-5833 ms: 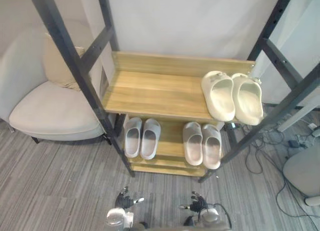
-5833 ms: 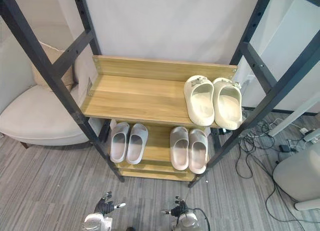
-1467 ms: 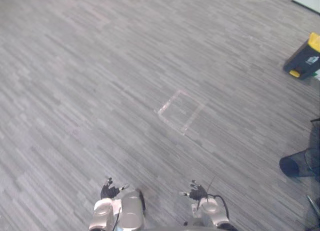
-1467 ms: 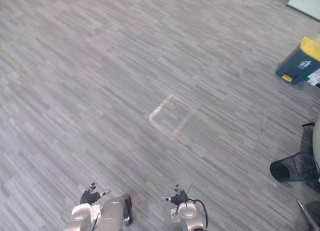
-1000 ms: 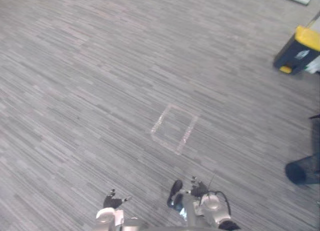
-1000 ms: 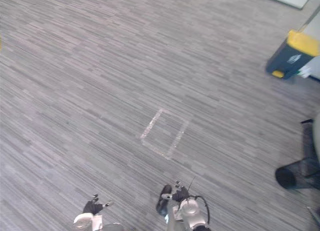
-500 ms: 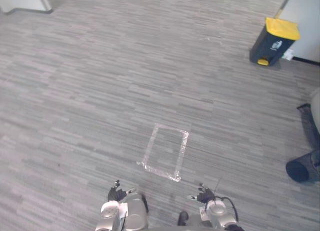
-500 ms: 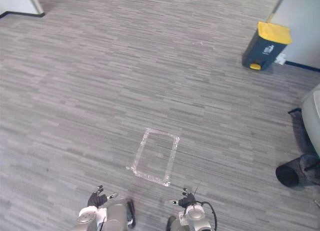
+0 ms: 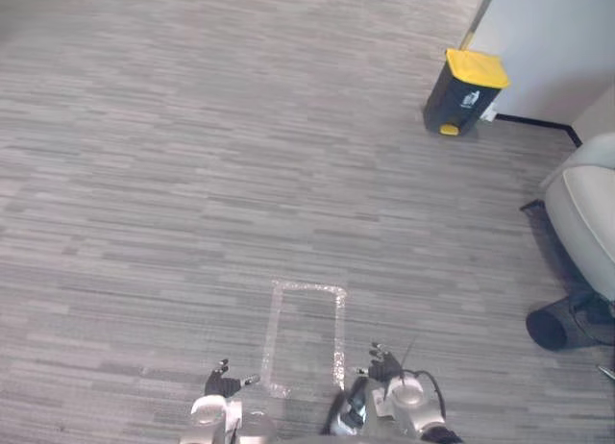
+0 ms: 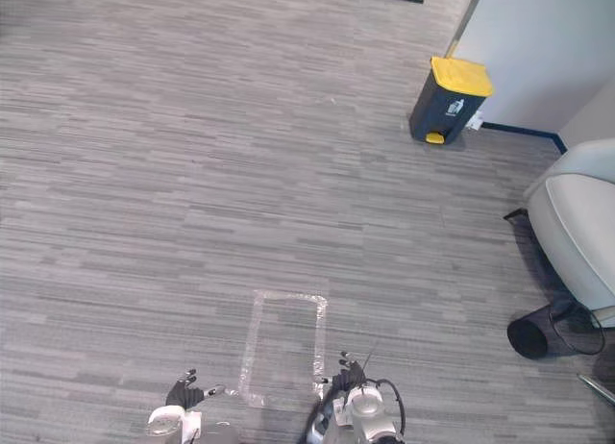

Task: Organize the slippers on the shoe rack

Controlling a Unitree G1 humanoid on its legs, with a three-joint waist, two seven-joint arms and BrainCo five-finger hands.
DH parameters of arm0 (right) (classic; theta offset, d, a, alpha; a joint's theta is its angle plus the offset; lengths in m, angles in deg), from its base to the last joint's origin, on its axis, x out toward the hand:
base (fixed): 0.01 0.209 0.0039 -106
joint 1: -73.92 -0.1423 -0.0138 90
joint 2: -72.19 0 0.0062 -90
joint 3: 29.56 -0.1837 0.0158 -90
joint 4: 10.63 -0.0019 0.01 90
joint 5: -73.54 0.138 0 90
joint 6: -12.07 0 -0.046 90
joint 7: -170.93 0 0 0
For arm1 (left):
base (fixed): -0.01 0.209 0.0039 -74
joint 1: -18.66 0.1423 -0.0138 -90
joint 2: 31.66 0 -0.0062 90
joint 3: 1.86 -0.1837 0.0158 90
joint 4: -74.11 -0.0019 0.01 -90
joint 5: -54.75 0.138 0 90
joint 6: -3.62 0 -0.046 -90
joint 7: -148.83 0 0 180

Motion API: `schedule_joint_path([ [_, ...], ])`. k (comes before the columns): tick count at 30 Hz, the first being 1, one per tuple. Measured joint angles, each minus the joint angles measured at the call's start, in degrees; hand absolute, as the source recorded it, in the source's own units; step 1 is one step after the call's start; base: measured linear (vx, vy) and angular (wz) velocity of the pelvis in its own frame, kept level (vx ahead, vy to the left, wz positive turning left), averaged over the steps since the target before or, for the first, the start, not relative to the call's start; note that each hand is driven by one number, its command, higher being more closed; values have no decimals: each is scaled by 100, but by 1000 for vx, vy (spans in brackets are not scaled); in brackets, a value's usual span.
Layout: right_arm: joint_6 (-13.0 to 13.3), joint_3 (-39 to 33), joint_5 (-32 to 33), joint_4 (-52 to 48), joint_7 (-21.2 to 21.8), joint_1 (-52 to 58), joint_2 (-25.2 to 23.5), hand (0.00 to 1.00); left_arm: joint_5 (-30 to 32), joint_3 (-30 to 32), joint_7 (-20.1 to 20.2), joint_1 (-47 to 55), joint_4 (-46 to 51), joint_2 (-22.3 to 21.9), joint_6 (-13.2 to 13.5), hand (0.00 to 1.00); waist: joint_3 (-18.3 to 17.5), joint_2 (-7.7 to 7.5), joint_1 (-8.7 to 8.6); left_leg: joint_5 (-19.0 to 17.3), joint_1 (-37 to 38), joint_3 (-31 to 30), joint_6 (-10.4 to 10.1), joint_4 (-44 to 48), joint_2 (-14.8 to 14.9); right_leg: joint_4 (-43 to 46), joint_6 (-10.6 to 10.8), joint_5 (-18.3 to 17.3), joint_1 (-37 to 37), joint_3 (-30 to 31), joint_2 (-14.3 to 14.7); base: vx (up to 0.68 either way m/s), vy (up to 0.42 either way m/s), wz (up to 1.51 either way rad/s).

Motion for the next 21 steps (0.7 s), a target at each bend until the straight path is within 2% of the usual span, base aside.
schedule_joint_path([
  [1,3,-32,-2,5,-2,-68,162,0,80,-25,6,-71,-102,-64,-6,0,-12,167,-52,-32,175,-113,-110,-70,139,259,-301,136,-5,53,137,478,-61,-16],
  [2,-5,-37,-1,14,-4,-80,177,0,102,-27,13,-66,-99,-85,10,0,-21,227,-46,-6,168,-164,-158,-32,194,321,-310,-8,-26,91,164,581,-102,-23],
  [3,7,-198,3,-33,-4,-80,210,0,124,-38,14,-69,-111,-201,3,0,-45,360,-82,24,-57,-336,-204,473,339,634,-284,-386,-153,93,204,380,-83,-15],
  [4,10,-229,4,-34,-5,-84,216,0,125,-45,14,-72,-113,-213,3,0,-47,370,-101,32,-135,-374,-219,636,373,666,-289,-443,-160,89,210,474,-147,-6],
  [5,5,-324,11,-47,-5,-90,260,0,134,-68,23,-103,-119,-199,-2,0,-39,412,-165,122,-467,-557,-330,1406,551,734,-262,-604,-100,54,258,379,-134,0],
  [6,-17,-386,14,-49,-4,-73,250,0,145,-69,31,-183,-140,-209,-16,0,-2,476,-184,486,-802,-757,-442,2400,758,701,-233,-748,121,49,377,473,-154,-11],
  [8,-51,-405,25,-165,-23,54,285,0,170,-23,32,-165,-124,-245,-28,0,34,576,-165,1315,-1288,-909,-473,3943,1102,438,-179,-906,662,188,565,457,-43,-36],
  [9,-66,-409,47,-195,-37,109,275,0,169,-20,36,-167,-72,-241,-26,0,28,583,-165,1082,-1574,-851,-427,4586,1266,303,-187,-1012,908,335,650,509,65,-61],
  [10,-80,-415,58,-189,-50,150,232,0,169,-20,37,-184,12,-208,-12,0,29,545,-155,730,-1974,-738,-297,4994,1350,93,-132,-1062,1211,511,685,401,101,-60],
  [11,-81,-423,60,-185,-53,161,215,0,169,-18,37,-185,45,-191,-9,0,33,519,-148,619,-2122,-672,-252,5012,1351,16,-118,-1060,1317,606,687,360,138,-72],
  [12,-103,-426,65,-159,-57,176,192,0,168,-13,34,-160,82,-172,-5,0,41,454,-133,411,-2367,-560,-161,4807,1342,-115,-46,-1015,1469,814,679,381,244,-100],
  [13,-110,-428,71,-114,-68,184,180,0,111,9,35,-152,153,-177,18,0,49,439,-34,180,-2646,-633,-148,4115,1265,-203,69,-946,1604,1141,651,423,361,-143],
  [14,-113,-438,69,-24,-79,146,153,0,104,1,36,-156,233,-189,24,0,56,427,53,130,-2774,-939,-186,3222,1051,-156,173,-957,1614,1489,584,298,293,-132],
  [15,-117,-437,69,-14,-82,140,147,0,101,-1,37,-159,250,-192,27,0,55,426,75,137,-2816,-1158,-196,2905,947,-148,264,-962,1614,1611,555,217,314,-126],
  [16,-117,-430,68,-1,-87,138,138,0,96,-2,31,-161,254,-224,54,0,55,451,120,228,-2805,-1841,-327,2055,695,-69,461,-1011,1606,1919,509,222,402,-145],
  [17,-112,-357,67,40,-108,110,89,0,73,47,22,-150,196,-178,85,0,42,345,109,688,-2474,-2015,-531,1523,366,28,764,-1088,1552,2469,381,254,459,-130],
  [18,-105,-291,65,30,-103,133,65,0,72,64,18,-132,174,-143,83,0,0,289,71,690,-2404,-1907,-551,1442,311,-23,772,-1025,1549,2488,357,195,343,-119],
  [19,-94,-74,64,34,-98,138,20,0,-4,179,2,-55,192,-82,87,0,-85,139,57,772,-2315,-1872,-682,1561,263,-144,830,-800,1489,2529,456,165,162,-119],
  [20,-59,20,51,105,-79,186,-1,0,-60,230,0,-33,243,-46,122,0,-78,85,146,746,-2324,-2674,-572,2026,-51,-286,692,-711,1494,2686,640,170,107,-125],
  [21,-55,19,51,108,-77,192,10,0,-55,223,0,-28,231,-46,119,0,-84,89,143,686,-2269,-2653,-540,2017,-73,-293,673,-698,1505,2716,639,167,109,-127],
])
